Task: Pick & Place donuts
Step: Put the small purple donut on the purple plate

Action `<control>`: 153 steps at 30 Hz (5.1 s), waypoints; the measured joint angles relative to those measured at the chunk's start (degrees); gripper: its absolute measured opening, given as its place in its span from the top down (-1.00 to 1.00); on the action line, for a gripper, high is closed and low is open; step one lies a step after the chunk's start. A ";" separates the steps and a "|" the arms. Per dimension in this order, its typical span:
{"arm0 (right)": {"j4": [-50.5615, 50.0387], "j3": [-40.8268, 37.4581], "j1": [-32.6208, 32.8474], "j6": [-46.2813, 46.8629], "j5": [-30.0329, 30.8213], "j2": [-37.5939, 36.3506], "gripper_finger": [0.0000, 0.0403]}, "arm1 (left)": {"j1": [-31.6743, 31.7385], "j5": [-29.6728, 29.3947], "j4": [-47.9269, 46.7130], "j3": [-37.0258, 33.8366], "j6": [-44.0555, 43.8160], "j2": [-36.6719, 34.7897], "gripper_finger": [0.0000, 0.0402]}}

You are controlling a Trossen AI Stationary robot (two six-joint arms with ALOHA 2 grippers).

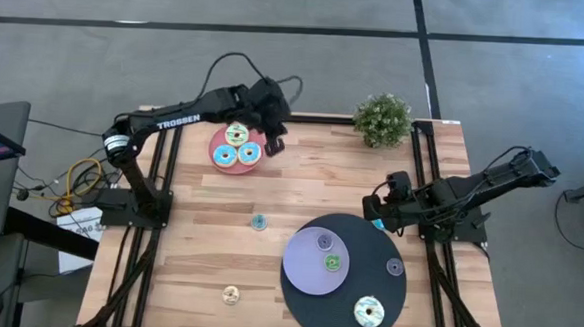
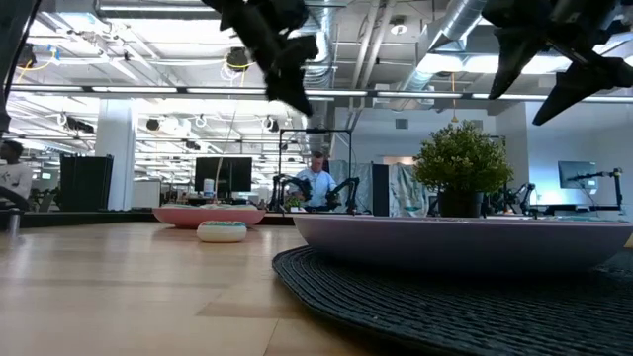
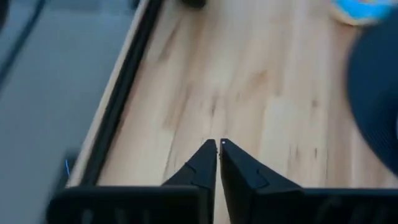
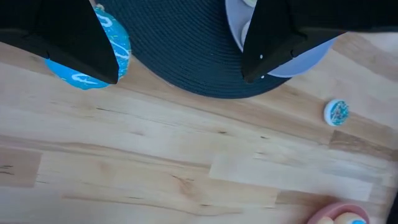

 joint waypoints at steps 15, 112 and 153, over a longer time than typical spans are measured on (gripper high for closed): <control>-0.09 0.01 0.00 -2.47 0.00 0.00 -0.62 | -19.70 -3.60 8.02 -0.02 -17.71 0.04 0.98; 13.55 -13.00 23.39 39.55 -31.36 20.05 -0.27 | -50.33 -25.56 35.43 -65.48 -39.52 -70.77 1.00; 13.11 -5.20 23.08 34.85 -25.58 20.56 0.11 | -50.33 -25.47 35.37 -65.46 -39.94 -70.75 1.00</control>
